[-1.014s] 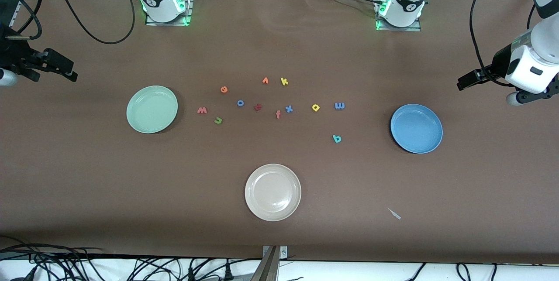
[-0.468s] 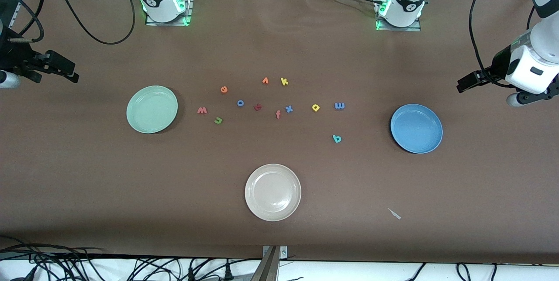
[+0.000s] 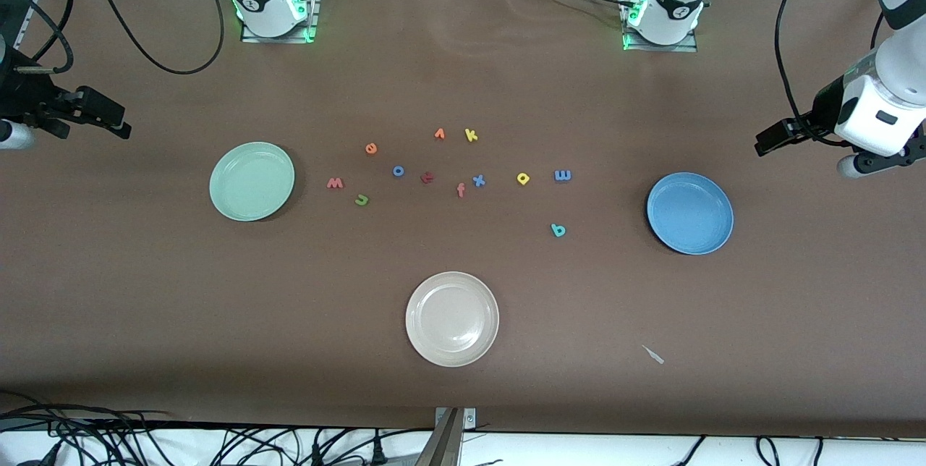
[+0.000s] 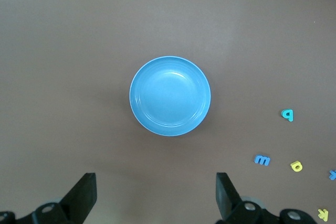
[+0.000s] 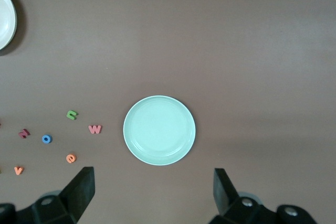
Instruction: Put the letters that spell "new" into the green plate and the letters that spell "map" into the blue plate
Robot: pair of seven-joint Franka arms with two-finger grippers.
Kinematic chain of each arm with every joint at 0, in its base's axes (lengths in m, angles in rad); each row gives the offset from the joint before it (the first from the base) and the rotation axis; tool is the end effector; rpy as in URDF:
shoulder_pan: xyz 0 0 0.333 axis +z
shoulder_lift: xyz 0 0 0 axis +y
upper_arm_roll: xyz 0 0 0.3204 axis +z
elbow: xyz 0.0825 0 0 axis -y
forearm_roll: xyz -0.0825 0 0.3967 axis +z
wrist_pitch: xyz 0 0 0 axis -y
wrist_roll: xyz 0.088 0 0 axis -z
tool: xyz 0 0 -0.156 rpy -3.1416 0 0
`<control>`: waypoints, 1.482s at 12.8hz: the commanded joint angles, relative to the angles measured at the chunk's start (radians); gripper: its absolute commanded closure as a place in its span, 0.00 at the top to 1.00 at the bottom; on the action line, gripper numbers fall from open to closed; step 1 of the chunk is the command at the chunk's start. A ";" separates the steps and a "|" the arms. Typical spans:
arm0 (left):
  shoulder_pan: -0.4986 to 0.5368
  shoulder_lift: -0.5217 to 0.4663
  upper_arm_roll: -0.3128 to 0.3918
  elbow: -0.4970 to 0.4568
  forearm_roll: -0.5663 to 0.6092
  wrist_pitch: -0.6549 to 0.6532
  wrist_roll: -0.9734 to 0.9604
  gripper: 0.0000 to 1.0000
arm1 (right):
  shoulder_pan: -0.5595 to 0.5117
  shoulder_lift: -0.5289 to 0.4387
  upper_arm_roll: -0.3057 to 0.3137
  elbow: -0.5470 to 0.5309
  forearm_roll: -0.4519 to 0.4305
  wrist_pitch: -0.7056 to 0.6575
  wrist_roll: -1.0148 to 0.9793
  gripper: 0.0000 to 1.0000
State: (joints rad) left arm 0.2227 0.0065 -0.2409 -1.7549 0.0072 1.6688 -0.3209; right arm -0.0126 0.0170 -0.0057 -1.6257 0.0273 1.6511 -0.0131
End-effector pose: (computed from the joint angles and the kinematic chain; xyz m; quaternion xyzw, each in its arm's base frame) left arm 0.5628 -0.0089 0.4953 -0.9876 -0.1501 0.0451 0.0105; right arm 0.5788 -0.0065 0.5505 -0.9999 0.0036 -0.0044 0.0135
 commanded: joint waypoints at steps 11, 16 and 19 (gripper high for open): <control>0.001 0.003 0.000 0.008 -0.016 -0.014 0.020 1.00 | -0.001 -0.006 0.009 0.001 -0.001 -0.011 -0.011 1.00; 0.000 0.003 0.000 0.006 -0.016 -0.015 0.020 1.00 | -0.001 -0.005 0.006 0.004 0.006 0.002 -0.011 1.00; 0.000 0.003 0.000 0.006 -0.016 -0.015 0.019 1.00 | -0.001 -0.005 0.006 0.004 0.006 0.003 -0.011 1.00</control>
State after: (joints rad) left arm 0.2227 0.0094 -0.2409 -1.7549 0.0072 1.6661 -0.3201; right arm -0.0108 0.0170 -0.0016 -1.6257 0.0278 1.6524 -0.0133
